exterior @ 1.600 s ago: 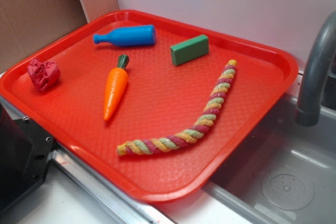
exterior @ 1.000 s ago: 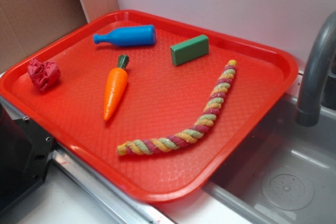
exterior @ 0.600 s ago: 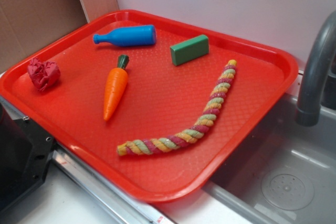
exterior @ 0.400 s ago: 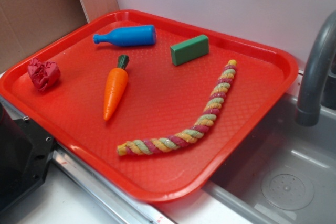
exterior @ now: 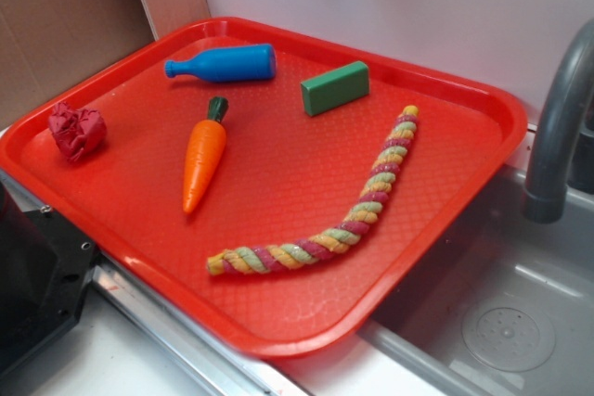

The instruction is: Grab the blue bottle.

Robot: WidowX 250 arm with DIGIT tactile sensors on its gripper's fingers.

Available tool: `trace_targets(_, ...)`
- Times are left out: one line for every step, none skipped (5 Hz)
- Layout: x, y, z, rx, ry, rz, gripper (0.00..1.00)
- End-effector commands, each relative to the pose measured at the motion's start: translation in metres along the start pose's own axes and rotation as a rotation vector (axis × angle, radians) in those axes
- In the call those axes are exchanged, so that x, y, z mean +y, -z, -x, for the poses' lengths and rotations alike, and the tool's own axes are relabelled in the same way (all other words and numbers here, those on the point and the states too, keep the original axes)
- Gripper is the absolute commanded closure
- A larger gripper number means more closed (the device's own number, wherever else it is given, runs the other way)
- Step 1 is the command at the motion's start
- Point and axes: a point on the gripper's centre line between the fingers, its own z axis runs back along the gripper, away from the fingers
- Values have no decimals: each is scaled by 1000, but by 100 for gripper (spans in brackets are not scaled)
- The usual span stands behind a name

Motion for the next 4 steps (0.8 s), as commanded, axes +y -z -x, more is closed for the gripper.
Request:
trace_targets(19, 37, -12, -34, -7, -102, 0)
trace_targets(40, 43, -14, -34, -52, -84, 0)
trace_targets(50, 60, -12, 2, -57, -54, 0)
trace_targets(58, 76, -8, 20, -62, -47, 0)
